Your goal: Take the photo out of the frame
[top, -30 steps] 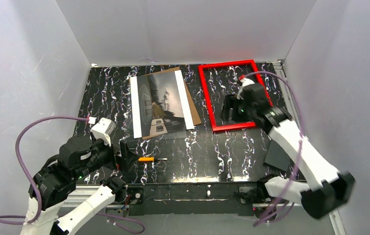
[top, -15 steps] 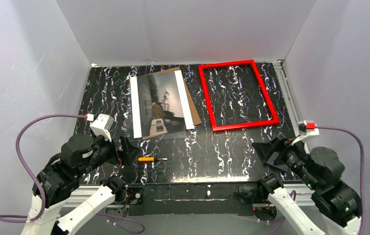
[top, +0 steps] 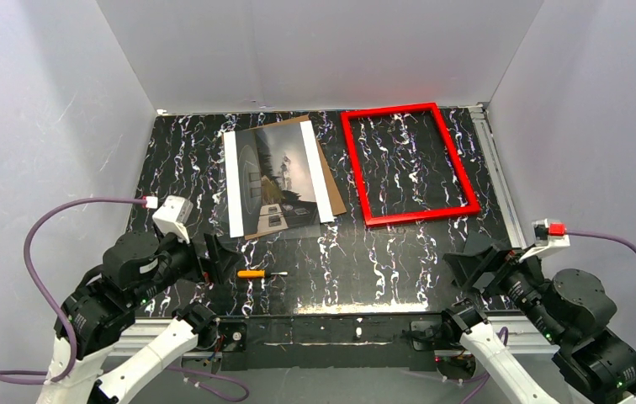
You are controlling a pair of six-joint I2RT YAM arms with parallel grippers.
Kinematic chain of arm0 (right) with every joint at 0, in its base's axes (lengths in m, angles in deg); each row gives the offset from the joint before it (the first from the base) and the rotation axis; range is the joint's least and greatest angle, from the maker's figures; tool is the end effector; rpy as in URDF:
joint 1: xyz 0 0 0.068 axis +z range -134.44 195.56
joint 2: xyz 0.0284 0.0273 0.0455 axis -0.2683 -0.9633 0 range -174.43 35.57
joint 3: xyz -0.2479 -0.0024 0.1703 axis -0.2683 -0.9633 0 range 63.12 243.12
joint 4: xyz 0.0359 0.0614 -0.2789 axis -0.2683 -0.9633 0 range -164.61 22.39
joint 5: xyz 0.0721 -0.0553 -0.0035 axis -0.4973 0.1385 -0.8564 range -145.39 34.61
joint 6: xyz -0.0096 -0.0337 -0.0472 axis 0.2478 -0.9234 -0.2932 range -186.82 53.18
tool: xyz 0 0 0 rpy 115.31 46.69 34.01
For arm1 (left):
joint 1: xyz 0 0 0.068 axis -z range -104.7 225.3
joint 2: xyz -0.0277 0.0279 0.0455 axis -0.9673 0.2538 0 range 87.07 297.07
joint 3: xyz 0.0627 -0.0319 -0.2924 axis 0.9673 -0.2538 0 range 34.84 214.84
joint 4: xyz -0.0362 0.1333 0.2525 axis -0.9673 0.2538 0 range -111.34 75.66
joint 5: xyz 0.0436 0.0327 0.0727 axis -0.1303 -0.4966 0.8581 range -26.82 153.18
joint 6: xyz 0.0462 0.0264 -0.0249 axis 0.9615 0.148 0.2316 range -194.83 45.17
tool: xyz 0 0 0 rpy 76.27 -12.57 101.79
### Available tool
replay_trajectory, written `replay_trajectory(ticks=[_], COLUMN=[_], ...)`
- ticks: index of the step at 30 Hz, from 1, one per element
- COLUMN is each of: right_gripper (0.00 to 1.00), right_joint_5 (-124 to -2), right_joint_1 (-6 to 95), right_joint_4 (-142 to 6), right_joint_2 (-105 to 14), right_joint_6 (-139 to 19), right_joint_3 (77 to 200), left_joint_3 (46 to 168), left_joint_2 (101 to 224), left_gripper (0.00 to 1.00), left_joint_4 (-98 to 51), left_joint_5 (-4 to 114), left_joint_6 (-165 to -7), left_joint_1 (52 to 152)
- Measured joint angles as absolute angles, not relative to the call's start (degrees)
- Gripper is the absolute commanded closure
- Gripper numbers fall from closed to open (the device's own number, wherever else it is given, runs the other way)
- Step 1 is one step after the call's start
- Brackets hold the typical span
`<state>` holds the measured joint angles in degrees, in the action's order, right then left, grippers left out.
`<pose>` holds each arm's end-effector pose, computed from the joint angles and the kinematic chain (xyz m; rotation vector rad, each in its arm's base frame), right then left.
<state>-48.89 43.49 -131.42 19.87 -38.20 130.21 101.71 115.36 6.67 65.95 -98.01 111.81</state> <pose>-0.0197 -0.0159 0.4184 0.0944 1.8247 0.6036 0.0435 -0.0296 0.4907 0.1252 1.4322 -0.8309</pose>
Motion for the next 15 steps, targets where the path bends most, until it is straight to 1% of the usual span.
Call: replay_trajectory(ticks=[9,15], right_gripper=[0.02,0.02], right_joint_5=[-49.81,-48.6], right_joint_1=[43.49,43.49], right_joint_4=[-130.7,-131.31], right_joint_2=[25.59,25.53], right_joint_6=[-38.18,-36.58], right_joint_3=[130.17,130.1], left_joint_3=[101.71,101.71], left_joint_2=[113.15,113.15], left_gripper=[0.02,0.02], left_joint_4=[7.42,7.7], left_joint_5=[67.39,67.85], left_joint_6=[-97.98,-97.9], left_joint_1=[111.81,111.81])
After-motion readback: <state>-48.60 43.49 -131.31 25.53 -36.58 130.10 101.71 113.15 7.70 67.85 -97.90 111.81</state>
